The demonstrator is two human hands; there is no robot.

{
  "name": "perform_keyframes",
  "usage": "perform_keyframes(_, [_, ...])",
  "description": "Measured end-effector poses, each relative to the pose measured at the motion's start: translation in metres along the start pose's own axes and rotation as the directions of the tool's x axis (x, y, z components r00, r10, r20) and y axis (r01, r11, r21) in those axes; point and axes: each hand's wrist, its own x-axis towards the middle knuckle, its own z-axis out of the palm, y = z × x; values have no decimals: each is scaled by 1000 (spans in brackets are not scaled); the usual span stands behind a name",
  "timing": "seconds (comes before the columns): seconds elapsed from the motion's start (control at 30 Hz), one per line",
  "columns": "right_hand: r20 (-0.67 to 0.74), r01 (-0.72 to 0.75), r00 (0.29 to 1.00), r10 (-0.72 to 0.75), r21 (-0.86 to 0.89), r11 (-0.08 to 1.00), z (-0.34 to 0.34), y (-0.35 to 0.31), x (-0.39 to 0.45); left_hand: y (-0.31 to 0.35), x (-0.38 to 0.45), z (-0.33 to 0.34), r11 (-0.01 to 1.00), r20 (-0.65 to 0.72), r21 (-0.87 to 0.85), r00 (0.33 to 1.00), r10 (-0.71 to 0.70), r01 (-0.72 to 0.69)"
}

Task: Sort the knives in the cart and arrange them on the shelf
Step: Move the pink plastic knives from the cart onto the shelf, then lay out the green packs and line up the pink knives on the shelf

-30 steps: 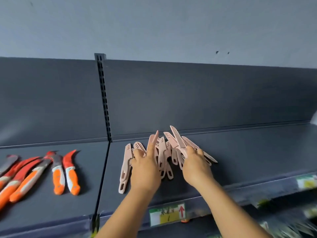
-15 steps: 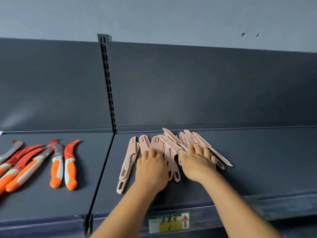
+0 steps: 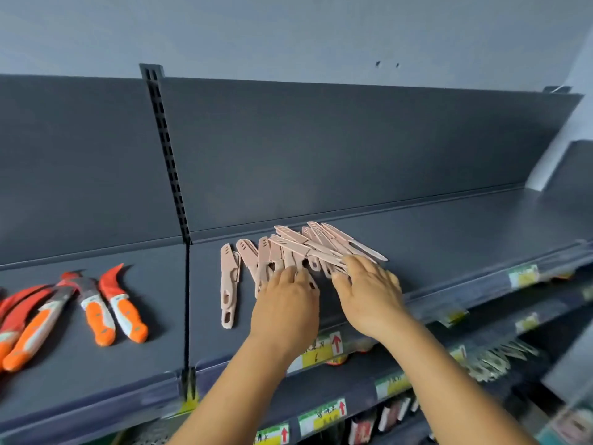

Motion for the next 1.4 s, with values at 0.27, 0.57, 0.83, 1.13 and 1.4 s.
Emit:
perform_keyframes(0.27, [0,-244,970,244,56,968,14,28,-128,26,-88,14,949,63,-105,951,304,-296])
perform_keyframes(0.57, [80,-595,804,589,99,798,65,74,-273,64,-185,79,864,307,-201,808,504,-462])
perform_keyframes(0.83, [141,-815,579,803,147,561,99,122,-401,112,-269,139,788,519,-262,607,602,-557])
perform_keyframes(1.13, [181,-929,354,918,184,322,101,180,-547,208,-379,168,712,610,-424,404,681,-560])
perform_keyframes(1.4, [219,-954,260,940,208,215,88,246,-654,307,-464,198,664,643,-471,290,709,-581])
